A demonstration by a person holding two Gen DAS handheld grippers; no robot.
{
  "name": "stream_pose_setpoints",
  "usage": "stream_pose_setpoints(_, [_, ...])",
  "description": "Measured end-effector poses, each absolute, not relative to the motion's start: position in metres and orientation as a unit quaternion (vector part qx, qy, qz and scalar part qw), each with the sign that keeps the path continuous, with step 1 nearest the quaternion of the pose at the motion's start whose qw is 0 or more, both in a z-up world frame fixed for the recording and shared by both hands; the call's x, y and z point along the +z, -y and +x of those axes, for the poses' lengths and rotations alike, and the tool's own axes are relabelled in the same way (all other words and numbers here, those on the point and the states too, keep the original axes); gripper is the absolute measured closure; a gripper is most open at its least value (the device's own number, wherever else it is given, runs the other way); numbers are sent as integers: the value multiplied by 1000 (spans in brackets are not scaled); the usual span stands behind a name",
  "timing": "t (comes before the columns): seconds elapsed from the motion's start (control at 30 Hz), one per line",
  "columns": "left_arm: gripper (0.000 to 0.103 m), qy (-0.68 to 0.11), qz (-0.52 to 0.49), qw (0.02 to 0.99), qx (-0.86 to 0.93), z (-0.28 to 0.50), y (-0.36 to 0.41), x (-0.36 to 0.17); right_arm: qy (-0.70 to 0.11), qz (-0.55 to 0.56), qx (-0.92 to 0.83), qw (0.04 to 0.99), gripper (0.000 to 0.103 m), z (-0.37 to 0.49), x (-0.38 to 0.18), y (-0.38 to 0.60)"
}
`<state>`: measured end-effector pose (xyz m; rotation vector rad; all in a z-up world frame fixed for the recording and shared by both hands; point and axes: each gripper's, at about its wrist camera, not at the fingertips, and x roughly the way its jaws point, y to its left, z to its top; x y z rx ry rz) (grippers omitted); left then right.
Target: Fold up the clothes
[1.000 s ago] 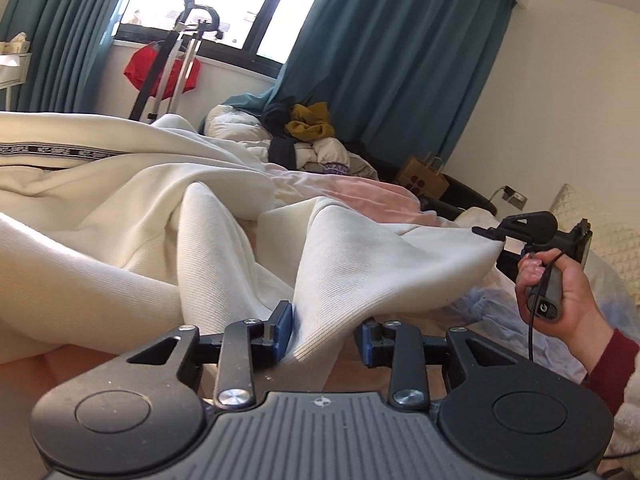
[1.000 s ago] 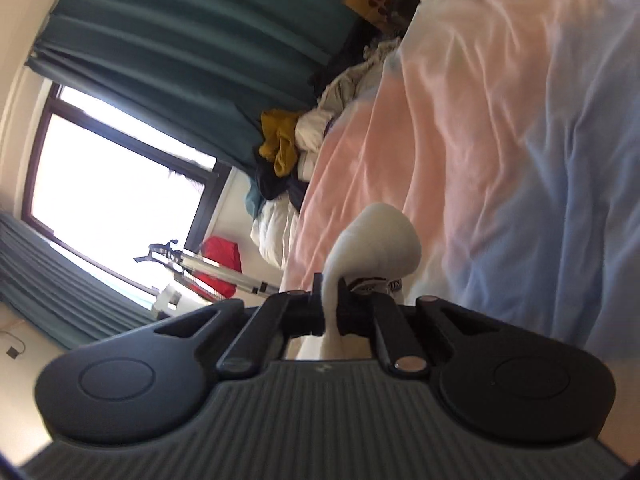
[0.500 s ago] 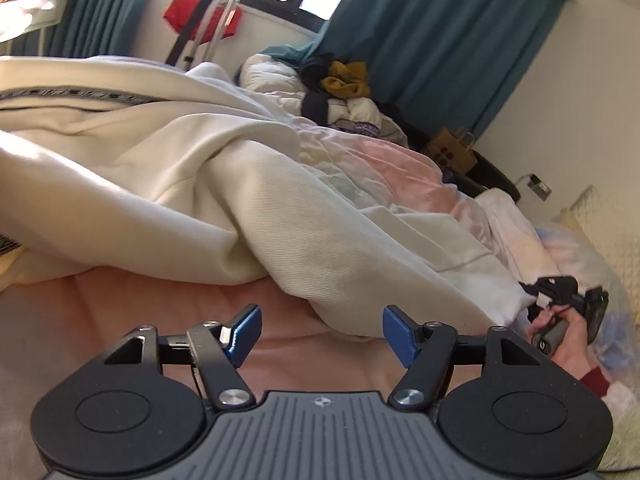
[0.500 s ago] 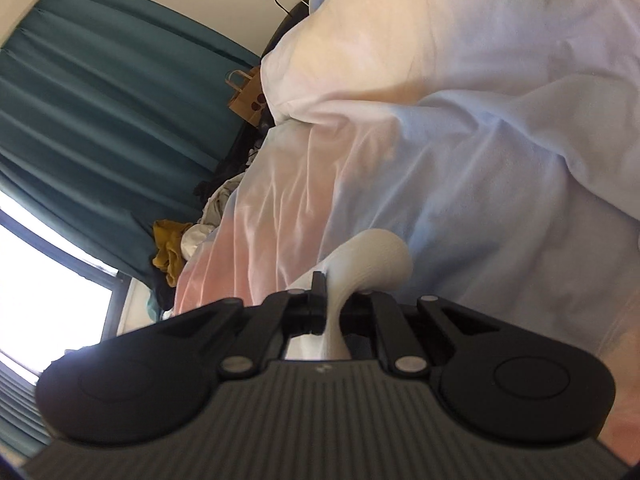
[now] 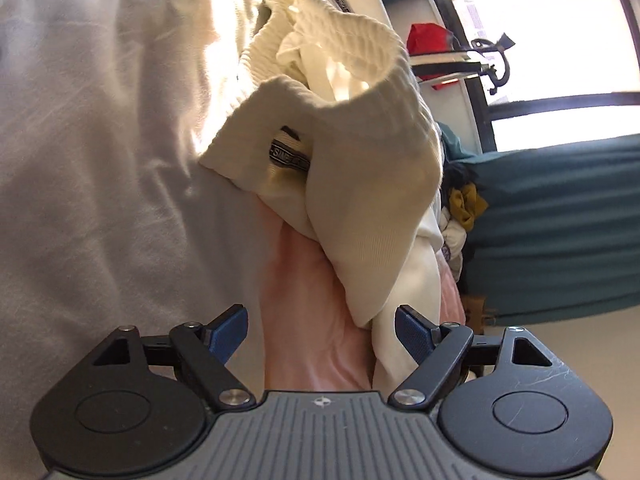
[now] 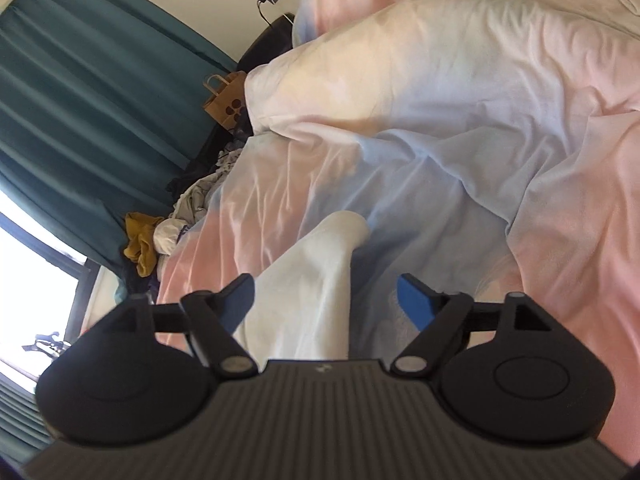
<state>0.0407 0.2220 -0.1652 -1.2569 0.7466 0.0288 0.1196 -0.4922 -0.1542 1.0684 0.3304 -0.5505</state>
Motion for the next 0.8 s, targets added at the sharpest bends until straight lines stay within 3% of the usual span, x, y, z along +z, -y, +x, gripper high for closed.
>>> stream_pose_setpoints(0.33, [25, -282, -627, 722, 74, 95, -240, -177, -226, 527, -221, 789, 23, 167, -197, 474])
stream_pose_setpoints(0.43, [40, -274, -619, 730, 90, 103, -239, -171, -208, 528, -219, 794, 33, 182, -212, 478])
stream_pose_setpoints(0.47, [45, -272, -620, 730, 94, 104, -239, -169, -200, 527, -218, 796, 42, 186, -216, 480])
stream_pose_setpoints(0.53, [77, -269, -614, 734, 104, 104, -239, -163, -192, 521, -219, 803, 66, 194, -219, 482])
stream_pose_setpoints(0.57, [85, -273, -605, 741, 108, 105, -237, -158, -192, 520, -220, 803, 86, 196, -219, 483])
stream_pose_setpoints(0.6, [87, -270, -601, 745, 109, 103, -235, -151, -190, 520, -221, 803, 96, 198, -218, 484])
stream_pose_setpoints(0.8, [92, -222, -579, 773, 131, 77, -237, -99, -143, 541, -222, 798, 98, 183, -200, 489])
